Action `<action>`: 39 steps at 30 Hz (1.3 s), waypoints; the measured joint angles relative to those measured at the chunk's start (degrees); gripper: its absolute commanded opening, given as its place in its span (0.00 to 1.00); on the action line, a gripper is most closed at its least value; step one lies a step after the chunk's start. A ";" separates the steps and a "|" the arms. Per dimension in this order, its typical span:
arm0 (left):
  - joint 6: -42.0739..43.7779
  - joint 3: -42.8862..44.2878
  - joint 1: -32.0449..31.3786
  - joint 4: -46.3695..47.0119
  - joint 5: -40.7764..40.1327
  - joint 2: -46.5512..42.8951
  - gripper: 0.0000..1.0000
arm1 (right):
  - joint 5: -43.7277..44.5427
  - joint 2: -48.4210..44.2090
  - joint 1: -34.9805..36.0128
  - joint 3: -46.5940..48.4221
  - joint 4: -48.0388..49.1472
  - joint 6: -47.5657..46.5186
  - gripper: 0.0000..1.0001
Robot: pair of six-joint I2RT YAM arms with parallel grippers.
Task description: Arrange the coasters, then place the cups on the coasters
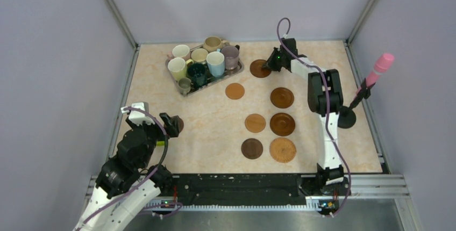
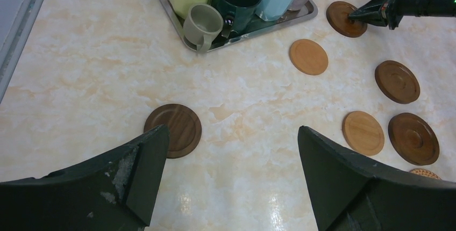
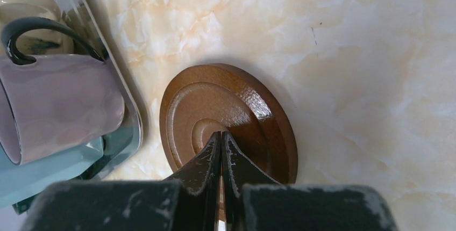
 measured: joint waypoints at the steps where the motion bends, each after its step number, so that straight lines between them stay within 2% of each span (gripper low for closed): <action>1: 0.00 0.00 0.00 0.00 0.00 -0.02 0.94 | 0.04 0.17 0.00 0.44 -0.55 0.02 0.00; 15: 0.00 0.00 0.00 0.02 -0.20 -0.15 0.94 | 8.55 -0.66 0.22 3.21 -8.39 -3.34 0.00; 27: 0.00 0.00 0.00 0.02 0.52 -0.15 0.94 | 10.62 -8.15 -4.52 -6.71 -10.95 -8.09 0.00; 39: 0.00 0.00 0.00 0.04 0.72 -0.20 0.94 | 11.47 -11.39 -5.07 -11.54 -10.21 -10.29 0.00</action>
